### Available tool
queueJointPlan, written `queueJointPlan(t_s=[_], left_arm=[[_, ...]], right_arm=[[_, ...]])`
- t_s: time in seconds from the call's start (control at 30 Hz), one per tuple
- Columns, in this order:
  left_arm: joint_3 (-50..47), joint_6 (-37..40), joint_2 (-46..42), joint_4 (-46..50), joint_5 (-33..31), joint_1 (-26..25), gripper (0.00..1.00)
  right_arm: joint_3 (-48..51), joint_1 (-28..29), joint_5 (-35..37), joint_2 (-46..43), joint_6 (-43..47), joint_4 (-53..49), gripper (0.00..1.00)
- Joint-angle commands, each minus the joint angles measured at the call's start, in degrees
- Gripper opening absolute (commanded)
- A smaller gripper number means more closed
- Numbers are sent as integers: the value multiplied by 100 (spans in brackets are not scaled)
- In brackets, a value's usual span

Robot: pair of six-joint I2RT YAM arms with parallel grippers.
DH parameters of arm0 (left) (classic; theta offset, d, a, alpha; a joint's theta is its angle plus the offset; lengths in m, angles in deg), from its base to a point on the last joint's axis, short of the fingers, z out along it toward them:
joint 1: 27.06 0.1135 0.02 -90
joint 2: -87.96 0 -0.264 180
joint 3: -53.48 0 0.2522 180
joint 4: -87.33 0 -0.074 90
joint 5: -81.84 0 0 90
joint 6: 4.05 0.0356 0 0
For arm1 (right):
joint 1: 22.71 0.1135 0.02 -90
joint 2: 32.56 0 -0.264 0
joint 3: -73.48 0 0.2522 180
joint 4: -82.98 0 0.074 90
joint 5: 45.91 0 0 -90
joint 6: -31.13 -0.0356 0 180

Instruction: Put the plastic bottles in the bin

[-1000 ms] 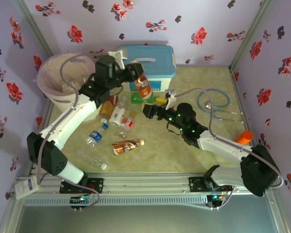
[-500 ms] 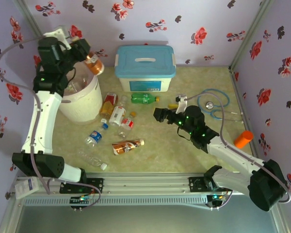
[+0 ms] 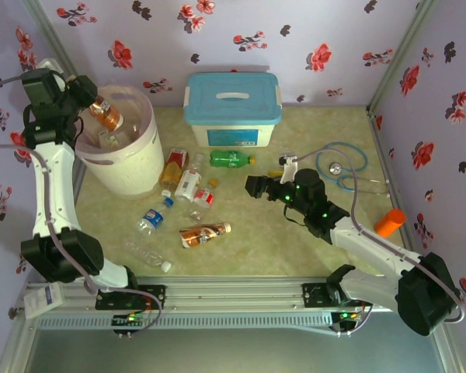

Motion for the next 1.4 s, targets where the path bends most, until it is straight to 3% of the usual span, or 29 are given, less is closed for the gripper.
queueJointPlan(t_s=[0.0,0.17,0.5,0.53,0.67,0.9,1.17,1.37], left_arm=[[183,-25,420,65,267,1,0],[-334,-425,555,-741,-66,-7,0],[-914,-1011,831,-1243,-125,-96,0],[-996,-1044,841,-1305,-132,-101,5],[-1137,-983,789,-1344,-134,-112,40],[-1088,-692,674,-1137,-168,-115,72],[-881,-338,495,-814,-271,-109,97],[-711,64,139,-498,-578,-113,100]], right_arm=[[-28,-33,-122,-11,-157,135,99],[-21,-34,-112,-30,-159,128,99],[16,-33,-86,37,-70,124,99],[16,-33,-93,48,-44,108,99],[-25,-33,-96,33,115,-88,99],[-272,-31,-207,104,633,-690,99],[-419,-33,153,-144,1438,-1272,99],[-611,-33,327,-252,2080,-1900,99]])
